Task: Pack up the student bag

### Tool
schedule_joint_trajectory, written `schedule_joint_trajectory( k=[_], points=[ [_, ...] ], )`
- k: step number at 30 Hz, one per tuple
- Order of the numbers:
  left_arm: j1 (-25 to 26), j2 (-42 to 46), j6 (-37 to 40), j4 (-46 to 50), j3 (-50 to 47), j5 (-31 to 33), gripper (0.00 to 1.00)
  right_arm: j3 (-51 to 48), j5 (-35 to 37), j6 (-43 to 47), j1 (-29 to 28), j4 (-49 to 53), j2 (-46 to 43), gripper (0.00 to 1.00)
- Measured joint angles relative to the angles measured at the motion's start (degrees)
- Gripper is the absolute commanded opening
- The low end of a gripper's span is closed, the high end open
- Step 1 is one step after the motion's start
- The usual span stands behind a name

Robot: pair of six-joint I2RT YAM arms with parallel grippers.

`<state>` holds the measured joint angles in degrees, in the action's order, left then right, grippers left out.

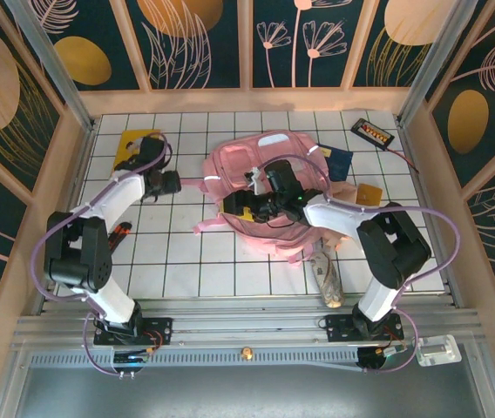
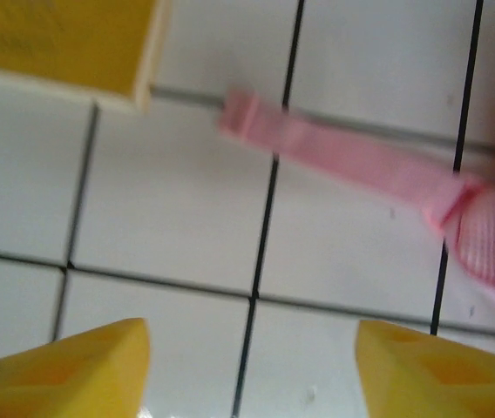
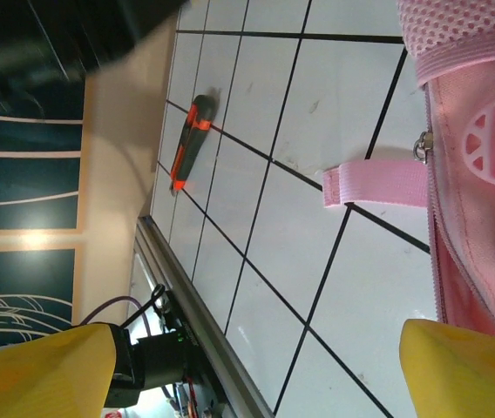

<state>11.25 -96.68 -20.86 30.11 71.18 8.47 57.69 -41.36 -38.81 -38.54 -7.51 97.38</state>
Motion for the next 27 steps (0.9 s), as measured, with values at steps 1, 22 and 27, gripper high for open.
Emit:
schedule_joint_trajectory(
  k=[1,22,27],
  points=[
    [-0.07,-1.90,0.96,0.17,3.23,1.31,0.69,-0.15,0.20,0.02,-0.09,0.00,-0.13,0.86],
    [-7.30,-44.52,12.94,18.05,57.18,8.52,0.65,1.20,0.61,1.95,0.76,2.16,4.39,0.85],
    [-8.11,-46.77,13.81,19.82,57.64,8.55,0.65,1.70,-0.26,1.88,1.07,2.14,5.07,0.85]
  ],
)
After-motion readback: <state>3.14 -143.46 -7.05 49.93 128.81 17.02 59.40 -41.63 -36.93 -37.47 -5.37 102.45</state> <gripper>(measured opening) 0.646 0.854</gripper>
